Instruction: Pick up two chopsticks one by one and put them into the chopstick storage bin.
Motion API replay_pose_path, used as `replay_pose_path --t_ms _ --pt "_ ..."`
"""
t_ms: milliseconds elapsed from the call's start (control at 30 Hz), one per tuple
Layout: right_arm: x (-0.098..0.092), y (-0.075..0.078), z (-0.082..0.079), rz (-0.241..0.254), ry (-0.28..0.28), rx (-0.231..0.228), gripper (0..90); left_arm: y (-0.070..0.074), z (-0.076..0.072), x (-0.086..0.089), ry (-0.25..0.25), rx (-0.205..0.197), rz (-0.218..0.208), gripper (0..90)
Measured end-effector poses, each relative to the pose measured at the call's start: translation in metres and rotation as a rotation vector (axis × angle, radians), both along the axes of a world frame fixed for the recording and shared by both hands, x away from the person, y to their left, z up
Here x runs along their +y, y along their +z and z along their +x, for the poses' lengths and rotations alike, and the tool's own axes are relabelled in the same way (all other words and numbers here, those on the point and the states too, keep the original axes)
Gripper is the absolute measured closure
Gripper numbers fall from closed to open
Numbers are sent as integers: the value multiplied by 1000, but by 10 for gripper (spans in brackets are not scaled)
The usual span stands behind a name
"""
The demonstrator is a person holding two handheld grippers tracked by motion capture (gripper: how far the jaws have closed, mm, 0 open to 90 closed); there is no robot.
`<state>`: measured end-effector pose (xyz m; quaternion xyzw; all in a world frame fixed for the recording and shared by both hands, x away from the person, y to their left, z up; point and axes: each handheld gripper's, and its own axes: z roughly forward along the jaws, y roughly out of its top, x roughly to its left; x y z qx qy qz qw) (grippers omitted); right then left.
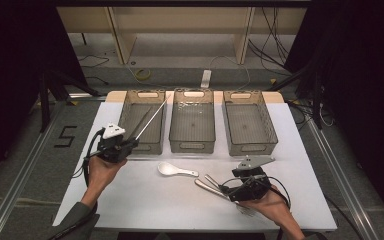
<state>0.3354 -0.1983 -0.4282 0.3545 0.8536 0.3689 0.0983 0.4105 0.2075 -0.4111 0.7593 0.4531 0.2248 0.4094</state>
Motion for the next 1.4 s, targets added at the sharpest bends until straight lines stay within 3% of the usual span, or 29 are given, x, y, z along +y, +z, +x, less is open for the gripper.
replay_pose_path --t_ms 433,700,1033,1100,1400 --pt "-4 1 -2 6 -6 -5 283 1 33 12 73 18 -34 835" --pt "-7 2 -4 12 -12 -9 281 -2 50 12 100 34 -29 835" --pt "-10 1 -8 16 -10 -4 275 -8 61 18 132 63 -30 834" --pt "-9 1 -8 12 -5 -4 275 -10 63 17 133 65 -4 834" --pt "-9 1 -10 12 -2 -3 275 -15 68 20 158 93 4 832"
